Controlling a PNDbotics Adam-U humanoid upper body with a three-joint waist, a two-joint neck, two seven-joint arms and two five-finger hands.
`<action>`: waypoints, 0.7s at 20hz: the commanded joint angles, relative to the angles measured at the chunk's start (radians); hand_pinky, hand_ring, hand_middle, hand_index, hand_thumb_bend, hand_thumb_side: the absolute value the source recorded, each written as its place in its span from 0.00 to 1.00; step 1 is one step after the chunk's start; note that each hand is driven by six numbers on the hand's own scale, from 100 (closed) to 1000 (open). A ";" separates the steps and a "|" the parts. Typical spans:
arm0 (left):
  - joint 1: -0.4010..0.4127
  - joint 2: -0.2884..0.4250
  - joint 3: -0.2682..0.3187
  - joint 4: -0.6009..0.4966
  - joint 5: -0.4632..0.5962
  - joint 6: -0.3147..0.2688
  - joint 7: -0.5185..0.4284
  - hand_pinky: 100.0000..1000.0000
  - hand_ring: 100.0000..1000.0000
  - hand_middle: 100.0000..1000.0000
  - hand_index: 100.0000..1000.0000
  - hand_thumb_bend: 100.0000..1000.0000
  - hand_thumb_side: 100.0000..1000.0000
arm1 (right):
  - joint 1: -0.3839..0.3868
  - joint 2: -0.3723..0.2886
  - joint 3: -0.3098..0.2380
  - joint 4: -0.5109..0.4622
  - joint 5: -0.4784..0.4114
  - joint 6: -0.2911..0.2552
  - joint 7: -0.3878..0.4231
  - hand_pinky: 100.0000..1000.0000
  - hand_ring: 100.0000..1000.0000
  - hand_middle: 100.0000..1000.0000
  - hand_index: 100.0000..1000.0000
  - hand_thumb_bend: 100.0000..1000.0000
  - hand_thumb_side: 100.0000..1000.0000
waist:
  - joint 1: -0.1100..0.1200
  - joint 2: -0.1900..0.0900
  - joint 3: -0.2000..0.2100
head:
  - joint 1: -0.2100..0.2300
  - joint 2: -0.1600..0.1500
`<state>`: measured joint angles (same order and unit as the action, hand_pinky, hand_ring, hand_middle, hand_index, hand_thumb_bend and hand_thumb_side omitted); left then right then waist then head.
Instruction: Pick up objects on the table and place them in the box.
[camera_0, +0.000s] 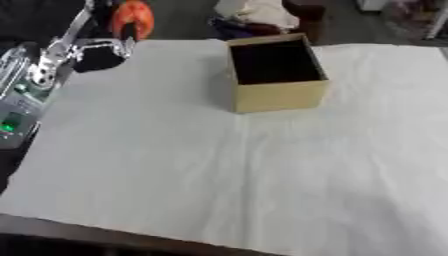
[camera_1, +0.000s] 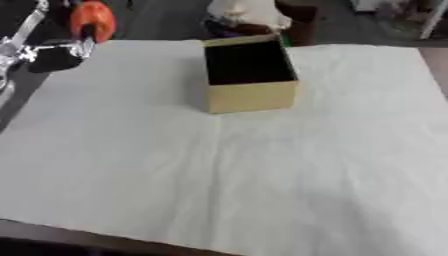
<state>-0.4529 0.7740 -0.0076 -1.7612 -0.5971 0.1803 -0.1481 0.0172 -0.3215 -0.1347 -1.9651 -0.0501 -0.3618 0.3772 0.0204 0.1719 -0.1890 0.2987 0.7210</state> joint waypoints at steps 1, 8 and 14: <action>-0.086 0.031 -0.059 0.070 0.021 -0.030 -0.019 0.68 0.49 0.42 0.59 0.00 0.22 | -0.011 -0.023 0.001 -0.008 -0.010 -0.001 0.008 0.69 1.00 0.71 0.96 0.00 0.41 | 0.002 -0.013 -0.007 | 0.007 0.001; -0.264 -0.048 -0.186 0.245 -0.071 -0.087 -0.064 0.68 0.51 0.44 0.62 0.00 0.18 | -0.018 -0.024 0.011 -0.006 -0.018 0.000 0.021 0.69 1.00 0.71 0.96 0.00 0.41 | 0.005 -0.013 -0.026 | 0.017 -0.003; -0.333 -0.136 -0.241 0.357 -0.146 -0.133 -0.088 0.69 0.53 0.47 0.64 0.00 0.18 | -0.023 -0.023 0.018 -0.005 -0.026 0.000 0.030 0.69 1.00 0.71 0.96 0.00 0.41 | 0.004 -0.014 -0.044 | 0.022 -0.009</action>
<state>-0.7617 0.6343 -0.2479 -1.4146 -0.7268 0.0579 -0.2337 0.0009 -0.3216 -0.1158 -1.9594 -0.0674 -0.3594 0.4024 0.0263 0.1722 -0.2343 0.3164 0.7204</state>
